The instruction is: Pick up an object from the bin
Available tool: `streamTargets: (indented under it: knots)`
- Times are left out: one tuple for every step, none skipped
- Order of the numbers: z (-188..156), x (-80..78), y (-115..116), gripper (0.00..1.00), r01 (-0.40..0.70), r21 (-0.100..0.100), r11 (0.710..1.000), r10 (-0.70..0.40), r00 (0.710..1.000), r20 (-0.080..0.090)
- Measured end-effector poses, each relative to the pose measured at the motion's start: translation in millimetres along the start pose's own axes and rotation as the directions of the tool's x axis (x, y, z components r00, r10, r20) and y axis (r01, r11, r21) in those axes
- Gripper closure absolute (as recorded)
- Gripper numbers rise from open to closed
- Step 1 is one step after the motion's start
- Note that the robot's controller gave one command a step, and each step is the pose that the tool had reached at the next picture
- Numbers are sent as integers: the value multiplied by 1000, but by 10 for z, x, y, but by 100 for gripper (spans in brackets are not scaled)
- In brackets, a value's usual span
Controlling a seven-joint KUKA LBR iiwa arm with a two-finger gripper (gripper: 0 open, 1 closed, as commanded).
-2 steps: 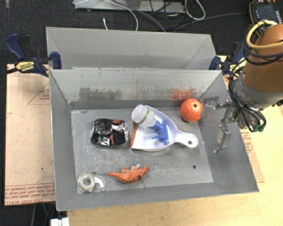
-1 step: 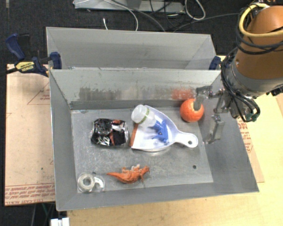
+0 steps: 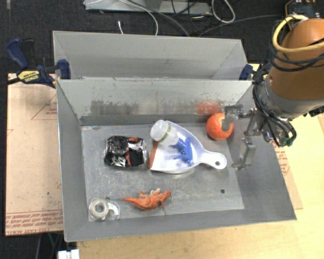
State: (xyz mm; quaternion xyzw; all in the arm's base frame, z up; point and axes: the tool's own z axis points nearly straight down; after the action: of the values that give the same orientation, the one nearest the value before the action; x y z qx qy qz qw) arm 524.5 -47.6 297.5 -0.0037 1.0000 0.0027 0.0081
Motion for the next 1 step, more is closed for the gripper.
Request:
streamTargets:
  knots:
    - [-151,296,66,0,176,-1,984,-176,984,-1]
